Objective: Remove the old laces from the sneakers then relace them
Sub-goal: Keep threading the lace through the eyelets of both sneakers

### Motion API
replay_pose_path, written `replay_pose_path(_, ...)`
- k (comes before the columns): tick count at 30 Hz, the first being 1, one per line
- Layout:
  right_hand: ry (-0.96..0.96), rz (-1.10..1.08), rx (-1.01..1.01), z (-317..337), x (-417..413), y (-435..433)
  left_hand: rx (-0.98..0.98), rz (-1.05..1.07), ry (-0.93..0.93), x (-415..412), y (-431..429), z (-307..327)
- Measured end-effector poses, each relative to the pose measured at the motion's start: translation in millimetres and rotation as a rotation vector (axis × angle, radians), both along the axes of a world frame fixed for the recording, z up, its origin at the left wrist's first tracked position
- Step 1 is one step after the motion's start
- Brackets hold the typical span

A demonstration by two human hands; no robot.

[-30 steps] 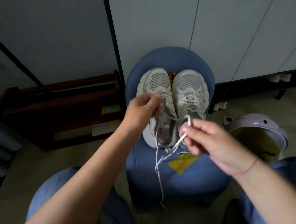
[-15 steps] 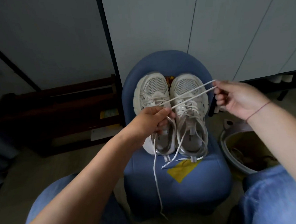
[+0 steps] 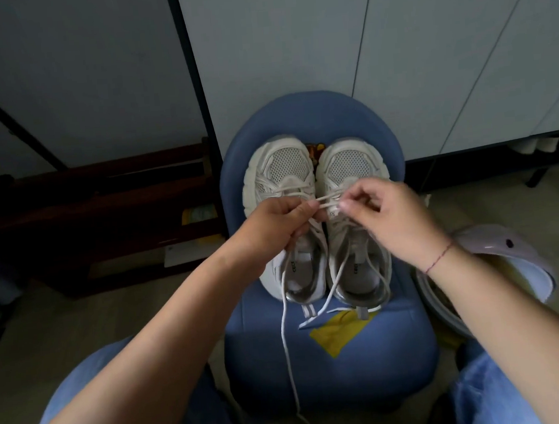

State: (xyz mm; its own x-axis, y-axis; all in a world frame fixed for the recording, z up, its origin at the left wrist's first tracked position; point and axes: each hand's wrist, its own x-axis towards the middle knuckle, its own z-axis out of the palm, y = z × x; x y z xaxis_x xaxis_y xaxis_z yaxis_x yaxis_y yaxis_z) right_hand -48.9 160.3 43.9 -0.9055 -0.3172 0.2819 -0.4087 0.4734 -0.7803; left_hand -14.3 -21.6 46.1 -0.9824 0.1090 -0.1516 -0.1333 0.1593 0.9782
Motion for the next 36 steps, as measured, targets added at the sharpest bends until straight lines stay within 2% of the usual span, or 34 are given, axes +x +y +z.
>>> replay_pose_path(6,-0.003,-0.227,0.05,-3.9,-19.5,23.9,-0.041,-0.026,-0.021,-3.6,-8.7,1.4)
replay_pose_path(8,0.11,-0.261,0.15,-2.7,-14.0,20.8,-0.048,-0.022,-0.019,-2.9,-7.6,0.5)
replay_pose_path(10,0.213,-0.176,0.201,3.9,-6.8,12.6,-0.054,-0.007,-0.017,-2.3,-5.1,-0.1)
replay_pose_path(14,0.068,0.126,0.178,6.7,6.5,-6.2,-0.069,-0.002,-0.012,-1.9,-1.2,3.0)
replay_pose_path(16,0.059,0.139,0.163,3.8,6.5,-10.2,-0.075,0.023,-0.004,-2.2,-2.2,3.5)
replay_pose_path(21,-0.011,0.148,-0.023,3.4,3.0,-13.6,-0.126,0.113,0.038,-1.6,-4.7,3.1)
replay_pose_path(24,-0.03,0.137,-0.052,2.2,-0.4,-15.4,-0.101,0.149,0.076,-0.9,-3.4,3.0)
replay_pose_path(28,0.084,0.028,0.135,-5.7,-14.2,-12.9,0.01,0.319,0.024,-3.0,-6.2,-2.9)
replay_pose_path(30,0.151,-0.009,0.243,-10.9,-19.0,-13.1,-0.011,0.312,-0.041,-3.4,-6.0,-4.9)
replay_pose_path(36,0.283,-0.033,0.353,-21.0,-23.1,-18.9,-0.01,0.309,-0.115,-6.4,-4.4,-9.3)
